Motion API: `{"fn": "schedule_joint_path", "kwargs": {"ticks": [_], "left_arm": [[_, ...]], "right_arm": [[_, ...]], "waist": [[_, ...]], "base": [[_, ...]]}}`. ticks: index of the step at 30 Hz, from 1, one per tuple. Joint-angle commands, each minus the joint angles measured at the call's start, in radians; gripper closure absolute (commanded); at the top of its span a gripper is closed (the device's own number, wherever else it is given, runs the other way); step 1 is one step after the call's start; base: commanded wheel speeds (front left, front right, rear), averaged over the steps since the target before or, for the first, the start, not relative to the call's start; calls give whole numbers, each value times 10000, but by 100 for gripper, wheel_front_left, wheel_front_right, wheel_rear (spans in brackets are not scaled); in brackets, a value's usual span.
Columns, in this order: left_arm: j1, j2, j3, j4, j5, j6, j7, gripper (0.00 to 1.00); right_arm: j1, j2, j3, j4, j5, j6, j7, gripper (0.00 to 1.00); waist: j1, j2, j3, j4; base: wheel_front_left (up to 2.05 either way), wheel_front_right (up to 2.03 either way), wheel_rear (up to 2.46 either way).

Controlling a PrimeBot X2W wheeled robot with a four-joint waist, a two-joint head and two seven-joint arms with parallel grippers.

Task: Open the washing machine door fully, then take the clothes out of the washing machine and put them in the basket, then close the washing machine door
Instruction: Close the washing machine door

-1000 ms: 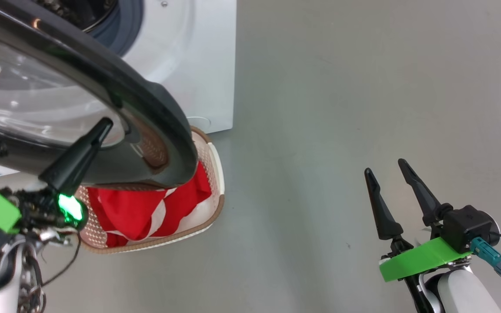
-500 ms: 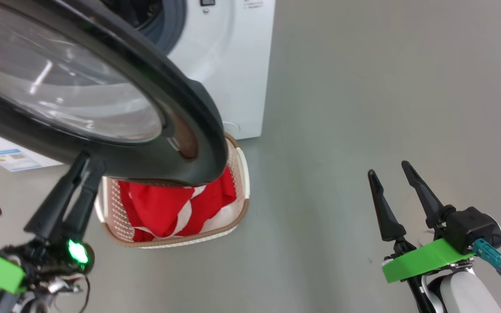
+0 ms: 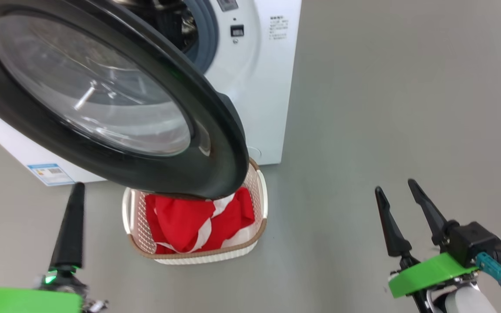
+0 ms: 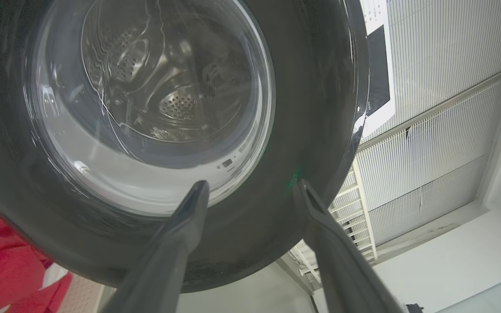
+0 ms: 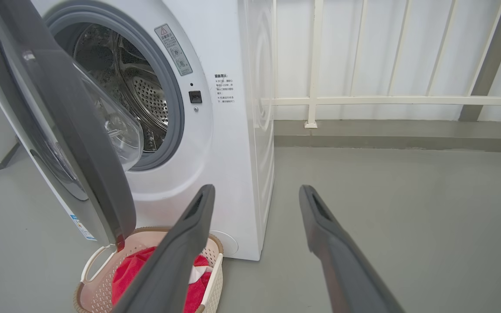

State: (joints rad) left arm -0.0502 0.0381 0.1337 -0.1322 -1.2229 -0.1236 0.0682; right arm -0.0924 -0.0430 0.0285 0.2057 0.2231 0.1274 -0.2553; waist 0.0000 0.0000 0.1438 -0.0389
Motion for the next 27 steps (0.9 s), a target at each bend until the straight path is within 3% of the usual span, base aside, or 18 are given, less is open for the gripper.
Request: {"fn": "schedule_joint_path", "kwargs": {"ticks": [1, 4, 6, 11, 19, 27], "left_arm": [[42, 298, 135, -308, 685, -70, -268, 0], [180, 476, -214, -183, 2632, 40, -1283, 0], [289, 760, -606, -26, 4270, 480, -1693, 0], [575, 1060, -1249, 159, 6589, 1454, -2179, 0], [1245, 1364, -1910, 404, 8630, 2471, -2415, 0], [1589, 1530, -2264, 814, 9495, 2923, -2487, 0]], "right_arm": [[100, -72, 155, -188, -114, 33, -63, 0], [252, -72, 84, -180, -130, 33, -34, 0], [376, -72, 65, -175, -130, 33, 5, 0], [642, -72, 72, -304, -235, 33, 157, 0], [1086, -72, 22, -551, -325, 33, 349, 0], [1470, -72, -18, -697, -481, 33, 512, 0]], "waist": [[0, 0, -267, 195], [0, 0, -517, 301], [0, 0, -719, 357], [0, 0, -1039, 420], [0, 0, -1381, 501], [0, 0, -1534, 581]], "base": [[0, 0, 0], [0, 0, 0], [0, 0, 0], [0, 0, 0], [0, 0, 0], [0, 0, 0]]}}
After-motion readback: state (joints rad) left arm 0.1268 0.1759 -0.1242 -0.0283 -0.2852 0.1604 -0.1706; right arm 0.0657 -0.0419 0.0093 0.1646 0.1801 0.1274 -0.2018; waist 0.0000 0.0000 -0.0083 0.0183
